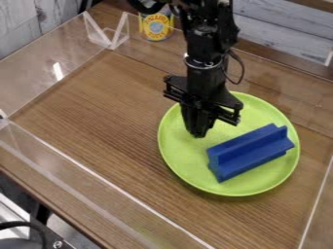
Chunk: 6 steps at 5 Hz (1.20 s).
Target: Remove the banana from inside the green plate and put it on the table
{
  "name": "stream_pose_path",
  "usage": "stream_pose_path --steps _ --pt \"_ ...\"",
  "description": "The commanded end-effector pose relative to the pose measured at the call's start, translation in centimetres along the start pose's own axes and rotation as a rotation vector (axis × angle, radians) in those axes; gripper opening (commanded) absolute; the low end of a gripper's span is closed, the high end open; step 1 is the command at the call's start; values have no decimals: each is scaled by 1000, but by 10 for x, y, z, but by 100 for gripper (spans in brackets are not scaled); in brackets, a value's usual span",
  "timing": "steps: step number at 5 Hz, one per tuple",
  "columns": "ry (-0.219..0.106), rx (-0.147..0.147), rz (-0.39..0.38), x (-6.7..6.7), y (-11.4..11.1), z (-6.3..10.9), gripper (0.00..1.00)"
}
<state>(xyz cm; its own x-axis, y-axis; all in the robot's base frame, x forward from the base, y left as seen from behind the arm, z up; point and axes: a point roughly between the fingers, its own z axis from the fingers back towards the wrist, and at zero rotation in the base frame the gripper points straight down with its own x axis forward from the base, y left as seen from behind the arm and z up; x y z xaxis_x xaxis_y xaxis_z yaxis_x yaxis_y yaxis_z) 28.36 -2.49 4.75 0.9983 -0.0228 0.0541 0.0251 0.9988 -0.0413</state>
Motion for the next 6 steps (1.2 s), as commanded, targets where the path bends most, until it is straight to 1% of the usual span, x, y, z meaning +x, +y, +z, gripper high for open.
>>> stream_pose_path --steps 1,2,3,5,6 --pt "-64 -7 -20 10 -6 20 100" --pt "-69 -13 -29 11 -8 25 100" --pt "-71 -16 -35 11 -9 24 0" --pt "-63 -14 -42 12 -4 43 0" --pt "-72 -8 -36 17 5 67 0"
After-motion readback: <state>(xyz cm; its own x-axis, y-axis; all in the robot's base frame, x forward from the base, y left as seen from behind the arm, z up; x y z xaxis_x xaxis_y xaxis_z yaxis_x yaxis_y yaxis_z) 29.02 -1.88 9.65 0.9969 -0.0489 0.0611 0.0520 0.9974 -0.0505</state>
